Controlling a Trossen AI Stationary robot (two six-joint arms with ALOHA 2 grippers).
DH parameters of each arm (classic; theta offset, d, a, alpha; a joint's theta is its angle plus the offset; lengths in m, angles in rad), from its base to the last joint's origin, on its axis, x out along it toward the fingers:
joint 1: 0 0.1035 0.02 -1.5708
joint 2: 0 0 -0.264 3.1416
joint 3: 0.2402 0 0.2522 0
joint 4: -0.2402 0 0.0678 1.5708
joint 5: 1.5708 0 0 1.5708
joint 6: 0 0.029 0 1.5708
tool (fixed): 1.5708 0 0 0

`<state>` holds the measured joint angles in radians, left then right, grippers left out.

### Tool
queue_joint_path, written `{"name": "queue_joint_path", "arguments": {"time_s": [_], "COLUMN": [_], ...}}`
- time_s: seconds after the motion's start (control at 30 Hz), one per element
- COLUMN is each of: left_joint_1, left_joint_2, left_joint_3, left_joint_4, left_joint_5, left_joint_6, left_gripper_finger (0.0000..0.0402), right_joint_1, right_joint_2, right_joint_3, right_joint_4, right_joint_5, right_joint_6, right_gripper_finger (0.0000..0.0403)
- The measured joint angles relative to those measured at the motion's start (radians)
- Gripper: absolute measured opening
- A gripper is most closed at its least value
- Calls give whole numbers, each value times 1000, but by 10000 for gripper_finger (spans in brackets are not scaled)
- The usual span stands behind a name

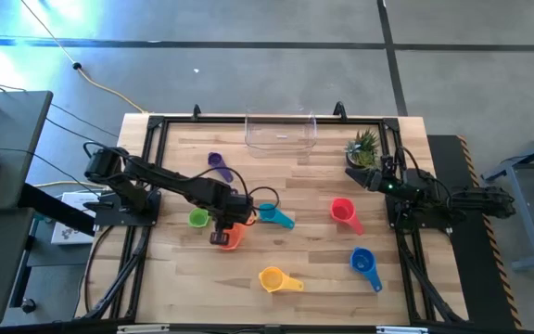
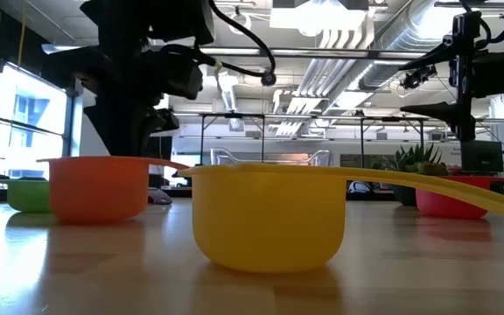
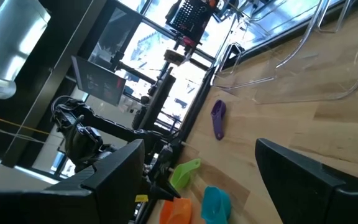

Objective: Nest measuring cups in basket
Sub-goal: Move the orange measuring cup to the middle of the table, then stack the red measuring cup on top of the orange measuring cup

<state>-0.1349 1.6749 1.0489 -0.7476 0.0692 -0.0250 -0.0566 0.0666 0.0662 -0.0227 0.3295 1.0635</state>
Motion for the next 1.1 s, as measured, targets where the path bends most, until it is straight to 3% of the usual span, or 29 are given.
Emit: {"name": "queue_joint_path", "arguments": {"time_s": [0.37, 0.73, 1.1], "left_joint_1": [4, 6, 11], "left_joint_2": [0, 0, -2], "left_joint_3": [0, 0, 96], "left_joint_4": [13, 43, -70], "left_joint_5": [-1, -2, -10], "left_joint_6": [13, 37, 1], "left_gripper_finger": [37, 98, 117], "right_joint_1": [0, 0, 0], "right_joint_2": [1, 1, 1], "right_joint_3": [0, 0, 0], "right_joint_4": [-6, -7, -3], "right_joint_5": [0, 1, 1], "right_joint_6": [2, -15, -22], "right_gripper_finger": [298, 298, 298]}}
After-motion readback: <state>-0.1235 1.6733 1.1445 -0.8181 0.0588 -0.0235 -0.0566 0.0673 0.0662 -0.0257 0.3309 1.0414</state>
